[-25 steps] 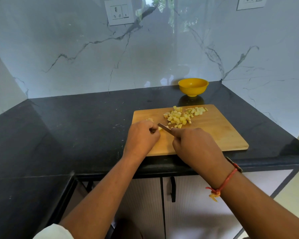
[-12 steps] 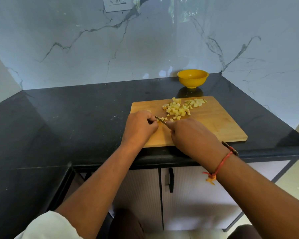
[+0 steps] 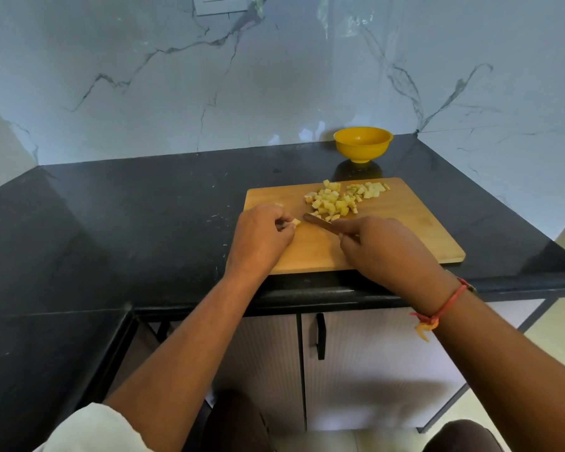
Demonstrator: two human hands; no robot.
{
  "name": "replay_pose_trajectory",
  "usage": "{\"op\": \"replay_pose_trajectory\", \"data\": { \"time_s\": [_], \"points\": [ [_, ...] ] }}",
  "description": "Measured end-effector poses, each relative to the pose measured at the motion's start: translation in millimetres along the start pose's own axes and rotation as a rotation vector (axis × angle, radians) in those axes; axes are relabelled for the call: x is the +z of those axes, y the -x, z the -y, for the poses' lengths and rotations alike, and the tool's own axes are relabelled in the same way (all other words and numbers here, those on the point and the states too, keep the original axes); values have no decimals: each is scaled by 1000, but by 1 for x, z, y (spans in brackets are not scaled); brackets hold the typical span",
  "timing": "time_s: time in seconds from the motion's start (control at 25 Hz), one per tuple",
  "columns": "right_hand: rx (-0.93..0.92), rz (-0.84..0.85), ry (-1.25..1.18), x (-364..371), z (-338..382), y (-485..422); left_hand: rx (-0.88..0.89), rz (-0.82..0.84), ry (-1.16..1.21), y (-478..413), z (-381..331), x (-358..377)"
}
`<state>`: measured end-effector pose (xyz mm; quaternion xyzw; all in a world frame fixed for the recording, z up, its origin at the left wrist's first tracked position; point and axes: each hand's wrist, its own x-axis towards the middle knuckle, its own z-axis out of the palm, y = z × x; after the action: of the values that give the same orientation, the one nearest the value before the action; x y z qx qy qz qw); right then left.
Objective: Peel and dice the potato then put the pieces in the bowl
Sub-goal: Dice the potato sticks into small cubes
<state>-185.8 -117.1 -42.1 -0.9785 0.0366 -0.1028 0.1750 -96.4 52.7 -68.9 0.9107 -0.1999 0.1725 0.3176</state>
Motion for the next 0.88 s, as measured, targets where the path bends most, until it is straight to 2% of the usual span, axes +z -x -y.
{"op": "replay_pose_trajectory", "data": {
  "time_s": [0.16, 0.32, 0.88],
  "points": [
    [14, -84, -21, 3, 9, 4, 12, -51, -14, 1, 1, 2],
    [-6, -79, 9, 7, 18, 3, -38, -80, -33, 3, -1, 1],
    [-21, -44, 54, 10, 24, -2, -59, 24, 126, 2, 1, -2]
  ]
}}
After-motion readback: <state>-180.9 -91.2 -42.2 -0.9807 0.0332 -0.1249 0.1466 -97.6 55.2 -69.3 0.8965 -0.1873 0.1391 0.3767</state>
